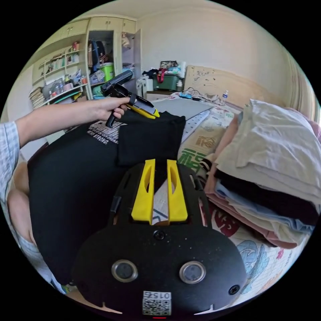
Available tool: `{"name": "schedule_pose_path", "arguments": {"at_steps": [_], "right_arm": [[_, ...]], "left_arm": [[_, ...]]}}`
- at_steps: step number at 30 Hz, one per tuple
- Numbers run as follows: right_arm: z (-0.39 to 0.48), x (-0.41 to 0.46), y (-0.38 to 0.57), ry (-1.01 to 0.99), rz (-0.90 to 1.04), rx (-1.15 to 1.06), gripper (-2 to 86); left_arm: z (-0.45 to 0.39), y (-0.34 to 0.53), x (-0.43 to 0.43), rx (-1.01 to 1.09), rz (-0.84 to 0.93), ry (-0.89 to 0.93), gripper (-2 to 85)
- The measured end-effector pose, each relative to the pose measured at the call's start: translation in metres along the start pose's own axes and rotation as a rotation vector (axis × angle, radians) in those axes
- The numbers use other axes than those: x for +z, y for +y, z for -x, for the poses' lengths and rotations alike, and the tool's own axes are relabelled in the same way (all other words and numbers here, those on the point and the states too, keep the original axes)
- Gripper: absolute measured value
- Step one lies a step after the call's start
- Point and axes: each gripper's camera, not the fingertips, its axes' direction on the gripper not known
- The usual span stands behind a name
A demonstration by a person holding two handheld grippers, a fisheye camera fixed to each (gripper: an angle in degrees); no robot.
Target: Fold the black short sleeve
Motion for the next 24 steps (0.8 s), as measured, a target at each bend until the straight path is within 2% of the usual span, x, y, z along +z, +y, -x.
{"name": "schedule_pose_path", "arguments": {"at_steps": [3, 5, 9, 12, 14, 20, 24], "right_arm": [[0.019, -0.001, -0.015, -0.018, 0.03, -0.112, 9.6], [0.031, -0.004, -0.024, -0.026, 0.038, -0.201, 10.1], [0.044, -0.008, -0.034, 0.024, 0.05, -0.298, 6.4], [0.048, -0.005, -0.043, 0.053, 0.115, -0.348, 3.0], [0.045, -0.015, -0.049, 0.057, 0.109, -0.366, 1.3], [0.03, -0.034, -0.065, 0.048, 0.112, -0.377, 0.2], [0.022, -0.047, -0.073, 0.06, 0.095, -0.382, 0.4]], "left_arm": [[0.033, 0.04, -0.012, -0.037, 0.043, -0.08, 8.6], [0.061, 0.062, -0.017, -0.09, 0.018, 0.075, 9.0], [0.078, 0.078, -0.008, -0.106, 0.046, 0.186, 8.7], [0.072, 0.085, -0.003, -0.041, 0.056, 0.075, 6.7], [0.07, 0.088, -0.004, 0.018, 0.042, 0.022, 1.7], [0.068, 0.106, 0.014, 0.233, 0.115, -0.184, 0.8], [0.087, 0.135, -0.011, 0.252, 0.053, -0.16, 1.1]]}}
